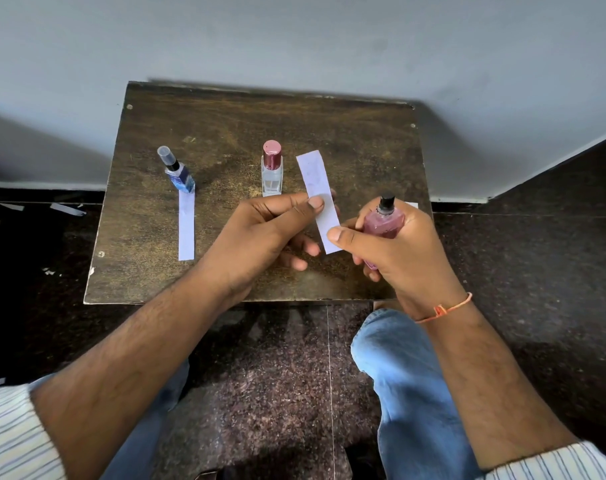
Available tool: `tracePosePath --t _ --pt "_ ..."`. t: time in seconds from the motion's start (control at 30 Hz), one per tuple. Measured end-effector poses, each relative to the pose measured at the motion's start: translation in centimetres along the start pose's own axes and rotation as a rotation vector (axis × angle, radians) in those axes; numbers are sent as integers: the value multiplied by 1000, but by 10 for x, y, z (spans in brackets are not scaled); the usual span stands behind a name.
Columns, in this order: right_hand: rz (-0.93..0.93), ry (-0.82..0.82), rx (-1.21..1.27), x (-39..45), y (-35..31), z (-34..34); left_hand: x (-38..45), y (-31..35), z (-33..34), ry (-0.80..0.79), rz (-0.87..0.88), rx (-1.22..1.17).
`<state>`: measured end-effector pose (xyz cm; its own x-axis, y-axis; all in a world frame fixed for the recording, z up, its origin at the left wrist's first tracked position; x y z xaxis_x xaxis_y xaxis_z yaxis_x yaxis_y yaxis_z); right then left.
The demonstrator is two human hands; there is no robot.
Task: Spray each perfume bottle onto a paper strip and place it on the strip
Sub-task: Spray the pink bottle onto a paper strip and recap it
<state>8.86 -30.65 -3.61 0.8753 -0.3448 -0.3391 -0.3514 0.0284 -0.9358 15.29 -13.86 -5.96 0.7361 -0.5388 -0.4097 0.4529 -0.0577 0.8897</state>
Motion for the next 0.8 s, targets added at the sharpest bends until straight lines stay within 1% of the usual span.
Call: tracePosePath --t 0.07,0.1,0.23,0.37,0.53,0.67,0.8 --pt "-8 46 -35 1 -1 -5 1 1 0 17 29 64" --pt "-10 70 -69 3 0 -9 1 3 -2 34 62 139" --pt "46 168 -244 10 15 -28 -7 22 -12 163 285 562" --pt "118 253 -372 15 23 -45 -14 40 -23 167 404 795" --pt "152 298 -446 13 19 -56 -17 47 -55 235 405 931" --pt "155 301 -498 13 16 -54 -20 47 -66 208 393 1035" --pt "163 301 -535 12 15 -53 -23 47 -70 191 405 1022"
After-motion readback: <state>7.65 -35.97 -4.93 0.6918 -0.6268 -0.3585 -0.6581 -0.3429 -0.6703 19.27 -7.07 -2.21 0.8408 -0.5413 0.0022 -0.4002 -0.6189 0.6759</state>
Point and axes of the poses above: each hand's wrist, its own x-axis towards the middle knuckle, its own z-axis out of the palm, y = z × x, the point moved 8 cm from there along x, towards the middle knuckle, and after that the axes turned 2 degrees about x, right-handed, at the moved point
